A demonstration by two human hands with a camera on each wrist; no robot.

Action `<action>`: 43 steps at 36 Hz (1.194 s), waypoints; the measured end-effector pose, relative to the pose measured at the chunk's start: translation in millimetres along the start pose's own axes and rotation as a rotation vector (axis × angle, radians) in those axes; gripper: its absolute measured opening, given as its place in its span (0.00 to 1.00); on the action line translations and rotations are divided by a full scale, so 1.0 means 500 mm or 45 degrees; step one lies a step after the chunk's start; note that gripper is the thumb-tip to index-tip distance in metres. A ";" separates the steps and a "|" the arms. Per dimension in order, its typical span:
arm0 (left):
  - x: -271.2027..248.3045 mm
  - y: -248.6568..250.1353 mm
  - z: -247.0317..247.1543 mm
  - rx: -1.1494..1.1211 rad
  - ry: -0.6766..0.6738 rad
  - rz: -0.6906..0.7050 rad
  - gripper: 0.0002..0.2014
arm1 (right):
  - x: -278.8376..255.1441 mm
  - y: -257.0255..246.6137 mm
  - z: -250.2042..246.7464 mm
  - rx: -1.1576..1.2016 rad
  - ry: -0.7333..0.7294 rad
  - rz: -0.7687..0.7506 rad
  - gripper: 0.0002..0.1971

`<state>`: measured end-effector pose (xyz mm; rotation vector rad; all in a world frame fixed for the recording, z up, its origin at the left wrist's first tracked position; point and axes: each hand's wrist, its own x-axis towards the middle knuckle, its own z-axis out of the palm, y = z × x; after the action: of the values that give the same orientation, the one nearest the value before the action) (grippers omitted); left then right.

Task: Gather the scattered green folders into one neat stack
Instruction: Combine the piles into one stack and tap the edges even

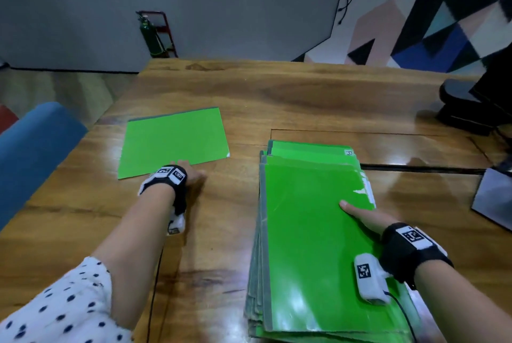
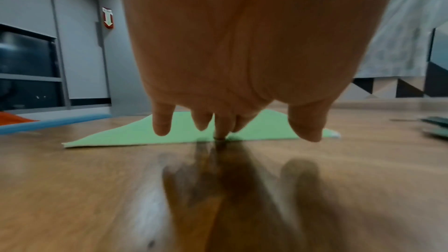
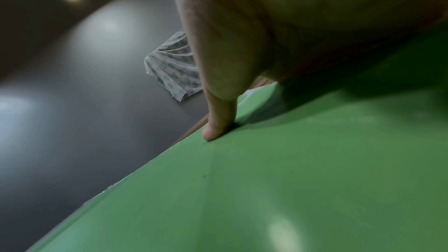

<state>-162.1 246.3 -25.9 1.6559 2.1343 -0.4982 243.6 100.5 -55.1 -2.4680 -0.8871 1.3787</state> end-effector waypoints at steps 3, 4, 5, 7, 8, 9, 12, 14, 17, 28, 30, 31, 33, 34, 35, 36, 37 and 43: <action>-0.007 -0.004 0.017 0.000 -0.027 -0.011 0.49 | -0.002 0.001 0.003 0.010 0.019 0.010 0.55; -0.024 0.000 0.020 0.008 -0.029 0.000 0.49 | -0.006 0.000 0.003 0.012 0.029 0.013 0.56; -0.054 0.007 0.019 0.036 -0.053 0.029 0.47 | -0.011 0.000 0.004 0.019 0.039 0.012 0.56; -0.133 0.026 0.011 0.144 -0.167 0.161 0.37 | -0.023 -0.001 0.004 0.039 0.054 0.011 0.58; -0.169 0.035 0.008 0.204 -0.259 0.238 0.31 | -0.027 -0.003 0.004 0.050 0.049 0.009 0.60; -0.205 0.045 0.008 0.264 -0.332 0.308 0.25 | -0.030 -0.003 0.005 0.055 0.043 0.014 0.62; -0.294 0.062 0.020 0.392 -0.459 0.401 0.18 | -0.049 -0.009 0.006 0.047 0.050 0.031 0.60; -0.332 0.066 0.044 0.417 -0.479 0.438 0.18 | -0.060 -0.010 0.007 0.056 0.063 0.027 0.58; -0.372 0.067 0.077 0.364 -0.530 0.439 0.19 | -0.071 -0.007 0.011 0.068 0.089 0.010 0.59; -0.164 -0.075 0.048 -0.109 0.111 0.039 0.39 | -0.059 0.002 0.018 0.070 0.170 -0.036 0.55; -0.128 -0.114 0.059 -0.129 0.077 -0.025 0.52 | -0.055 0.006 0.020 0.063 0.183 -0.055 0.55; -0.113 -0.129 0.066 -0.151 0.054 -0.044 0.54 | -0.055 0.008 0.021 0.067 0.183 -0.060 0.54; -0.102 -0.147 0.075 -0.149 0.045 -0.070 0.55 | -0.053 0.012 0.022 0.069 0.176 -0.063 0.54; -0.110 -0.152 0.074 -0.143 0.051 -0.085 0.55 | -0.052 0.014 0.023 0.067 0.177 -0.062 0.53; -0.120 -0.157 0.073 -0.152 0.043 -0.106 0.54 | -0.053 0.016 0.023 0.062 0.182 -0.064 0.53; -0.135 -0.160 0.069 -0.165 0.024 -0.126 0.53 | -0.052 0.016 0.023 0.049 0.189 -0.069 0.53; -0.141 -0.166 0.067 -0.178 -0.002 -0.149 0.50 | -0.055 0.016 0.024 0.032 0.193 -0.074 0.53; -0.202 -0.168 -0.022 -0.222 0.044 -0.101 0.33 | -0.073 0.013 0.013 -0.031 0.117 -0.092 0.50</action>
<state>-221.9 147.8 38.2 1.5002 2.2064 -0.2988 226.7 73.7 -35.3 -2.4685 -0.9682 1.2284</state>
